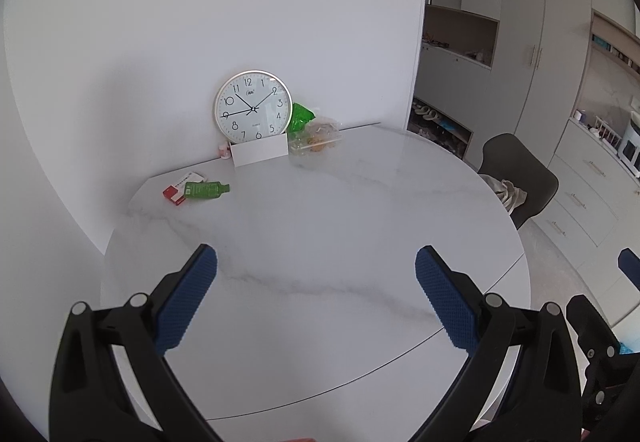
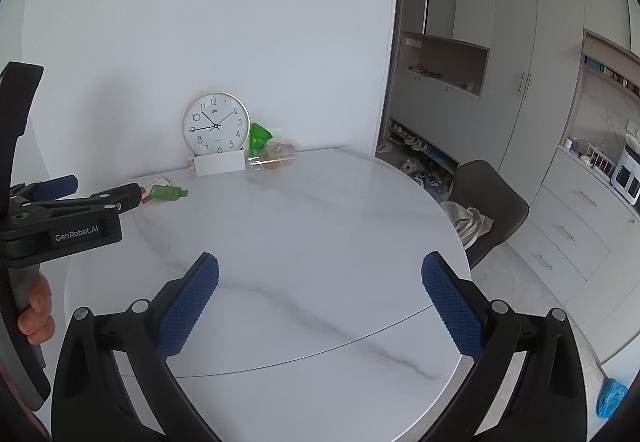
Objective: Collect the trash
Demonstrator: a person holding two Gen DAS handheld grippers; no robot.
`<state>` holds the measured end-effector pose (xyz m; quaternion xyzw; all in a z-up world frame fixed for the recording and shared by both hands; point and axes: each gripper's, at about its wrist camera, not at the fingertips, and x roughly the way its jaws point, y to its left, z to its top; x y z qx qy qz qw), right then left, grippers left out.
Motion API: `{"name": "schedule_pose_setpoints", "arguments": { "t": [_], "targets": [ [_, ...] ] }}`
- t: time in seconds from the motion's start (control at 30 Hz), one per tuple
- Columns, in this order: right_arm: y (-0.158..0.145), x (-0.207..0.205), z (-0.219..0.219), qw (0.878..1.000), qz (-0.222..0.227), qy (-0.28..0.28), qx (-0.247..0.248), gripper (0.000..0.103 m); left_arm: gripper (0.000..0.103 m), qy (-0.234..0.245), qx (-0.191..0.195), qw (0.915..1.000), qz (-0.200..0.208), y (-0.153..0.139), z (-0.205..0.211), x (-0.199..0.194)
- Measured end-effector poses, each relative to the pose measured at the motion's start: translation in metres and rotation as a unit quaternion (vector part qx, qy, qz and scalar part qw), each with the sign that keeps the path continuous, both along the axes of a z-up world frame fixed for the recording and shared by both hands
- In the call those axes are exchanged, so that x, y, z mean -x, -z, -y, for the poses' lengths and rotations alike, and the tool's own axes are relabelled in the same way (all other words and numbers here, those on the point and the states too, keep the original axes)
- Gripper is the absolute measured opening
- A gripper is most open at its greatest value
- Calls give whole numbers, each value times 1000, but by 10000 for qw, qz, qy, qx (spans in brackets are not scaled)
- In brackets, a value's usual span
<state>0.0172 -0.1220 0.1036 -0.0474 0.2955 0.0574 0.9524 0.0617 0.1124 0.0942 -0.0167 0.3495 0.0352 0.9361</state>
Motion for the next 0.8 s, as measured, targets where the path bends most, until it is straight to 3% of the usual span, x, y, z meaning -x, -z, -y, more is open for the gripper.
{"name": "schedule_pose_setpoints", "arguments": {
  "t": [0.8],
  "targets": [
    [4, -7, -2, 9999, -89, 68, 3, 101, 95, 12, 46, 9998, -179, 8, 0, -8]
  ]
}}
